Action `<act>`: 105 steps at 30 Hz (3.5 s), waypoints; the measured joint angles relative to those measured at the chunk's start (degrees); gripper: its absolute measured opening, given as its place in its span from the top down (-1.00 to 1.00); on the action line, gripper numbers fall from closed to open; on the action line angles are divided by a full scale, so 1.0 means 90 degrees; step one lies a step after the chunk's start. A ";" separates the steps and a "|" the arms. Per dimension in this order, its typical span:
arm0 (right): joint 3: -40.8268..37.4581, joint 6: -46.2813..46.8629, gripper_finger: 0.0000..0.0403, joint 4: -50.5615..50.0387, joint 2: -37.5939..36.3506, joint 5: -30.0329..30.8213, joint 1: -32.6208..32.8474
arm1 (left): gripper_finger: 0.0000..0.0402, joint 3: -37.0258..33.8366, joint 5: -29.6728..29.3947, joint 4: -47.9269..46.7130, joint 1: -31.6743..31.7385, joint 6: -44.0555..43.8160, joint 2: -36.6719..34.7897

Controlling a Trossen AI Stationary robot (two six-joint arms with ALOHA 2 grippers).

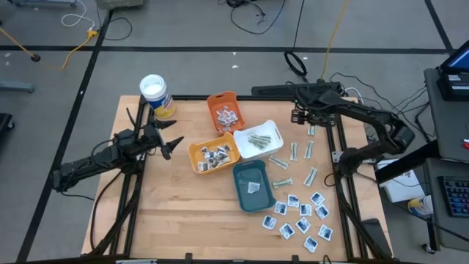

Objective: Pick & Place First Aid Supplies
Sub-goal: Put the green bandage into the white bin

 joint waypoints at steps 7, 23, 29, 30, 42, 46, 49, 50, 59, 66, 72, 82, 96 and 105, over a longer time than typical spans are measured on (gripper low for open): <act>-0.0550 0.0005 -0.29 0.0386 -0.0256 0.0002 -0.0319 | -0.89 0.0000 -0.0002 0.0000 -0.0002 0.0000 0.0000; -0.1402 0.0115 -0.27 0.1596 0.0434 -0.0070 -0.0477 | -0.89 0.0000 -0.0002 0.0000 -0.0002 0.0000 0.0000; -0.1402 -0.0005 -0.13 0.1815 0.0669 -0.0526 -0.0626 | -0.89 0.0000 -0.0002 0.0000 -0.0001 0.0000 0.0000; -0.1402 -0.0003 -0.07 0.1828 0.0686 -0.0556 -0.0638 | -0.89 0.0000 -0.0002 0.0000 -0.0002 0.0000 0.0000; -0.1402 0.0247 0.96 0.1875 0.0693 -0.0724 -0.0680 | -0.89 -0.0001 -0.0002 0.0000 0.0000 0.0000 0.0000; -0.1401 0.0157 0.94 0.1881 0.0693 -0.0724 -0.0680 | -0.89 0.0000 0.0000 0.0000 -0.0002 0.0000 0.0000; -0.1272 -0.0053 0.99 0.1673 0.0675 -0.0825 -0.0678 | -0.89 0.0000 -0.0001 0.0000 -0.0002 -0.0001 0.0000; -0.1178 -0.0101 0.98 0.1560 0.0670 -0.0859 -0.0666 | -0.89 -0.0002 -0.0002 0.0000 0.0000 0.0000 0.0000; 0.0071 -0.0607 0.99 -0.0036 0.0667 -0.0883 -0.0428 | -0.89 0.0000 0.0000 0.0000 -0.0002 0.0000 0.0000; 0.1068 -0.0678 1.00 -0.1050 0.0664 -0.0892 -0.0049 | -0.89 0.0000 -0.0002 0.0000 -0.0002 0.0000 0.0000; 0.1291 -0.0532 1.00 -0.1073 0.0709 -0.1176 0.0406 | -0.89 0.0000 -0.0002 0.0000 0.0000 0.0000 0.0000; 0.1959 -0.0508 1.00 -0.0876 0.0910 -0.1203 0.1773 | -0.89 0.0000 -0.0002 0.0000 0.0000 0.0000 0.0000; 0.3163 -0.0798 1.00 -0.0668 0.2174 -0.1207 0.2818 | -0.89 -0.0001 -0.0001 0.0000 0.0000 0.0000 0.0000; 0.3914 -0.1085 1.00 -0.0582 0.2837 -0.1220 0.3069 | -0.89 0.0000 0.0000 0.0000 -0.0002 0.0000 0.0000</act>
